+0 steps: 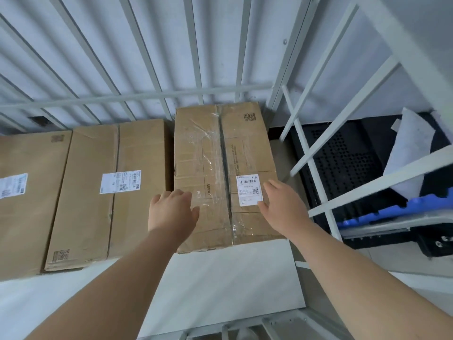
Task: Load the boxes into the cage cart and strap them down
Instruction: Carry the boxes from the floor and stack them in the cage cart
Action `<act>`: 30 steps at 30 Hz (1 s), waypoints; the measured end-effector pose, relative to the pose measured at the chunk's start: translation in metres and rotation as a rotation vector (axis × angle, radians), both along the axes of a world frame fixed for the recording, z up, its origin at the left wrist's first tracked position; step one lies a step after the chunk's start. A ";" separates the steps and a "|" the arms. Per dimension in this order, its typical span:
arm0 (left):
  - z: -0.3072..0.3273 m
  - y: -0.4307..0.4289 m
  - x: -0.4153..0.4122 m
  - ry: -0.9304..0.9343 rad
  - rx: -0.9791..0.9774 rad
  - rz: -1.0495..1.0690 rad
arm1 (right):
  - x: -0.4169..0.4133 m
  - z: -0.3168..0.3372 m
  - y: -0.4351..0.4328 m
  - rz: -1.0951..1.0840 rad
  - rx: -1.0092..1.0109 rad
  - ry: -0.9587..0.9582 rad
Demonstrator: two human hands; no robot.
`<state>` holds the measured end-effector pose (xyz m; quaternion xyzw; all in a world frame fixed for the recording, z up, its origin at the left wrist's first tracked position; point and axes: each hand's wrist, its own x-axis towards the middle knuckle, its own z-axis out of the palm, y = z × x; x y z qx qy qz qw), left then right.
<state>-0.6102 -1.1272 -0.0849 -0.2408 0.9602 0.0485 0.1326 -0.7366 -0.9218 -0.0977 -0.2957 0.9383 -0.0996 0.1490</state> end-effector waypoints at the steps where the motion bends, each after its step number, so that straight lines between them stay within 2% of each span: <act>1: 0.019 0.002 0.001 0.025 -0.005 -0.003 | 0.002 0.020 0.002 0.006 -0.006 0.008; 11: 0.227 0.039 0.051 0.242 -0.034 -0.042 | 0.054 0.239 0.034 0.020 -0.110 0.170; 17: 0.331 0.066 0.073 0.348 -0.033 -0.164 | 0.111 0.338 0.059 0.008 -0.175 0.266; 22: 0.389 0.088 0.097 0.431 0.007 -0.323 | 0.170 0.394 0.084 -0.108 -0.185 0.335; 30: 0.421 0.137 0.168 0.431 0.135 -0.691 | 0.311 0.426 0.136 -0.523 -0.187 0.381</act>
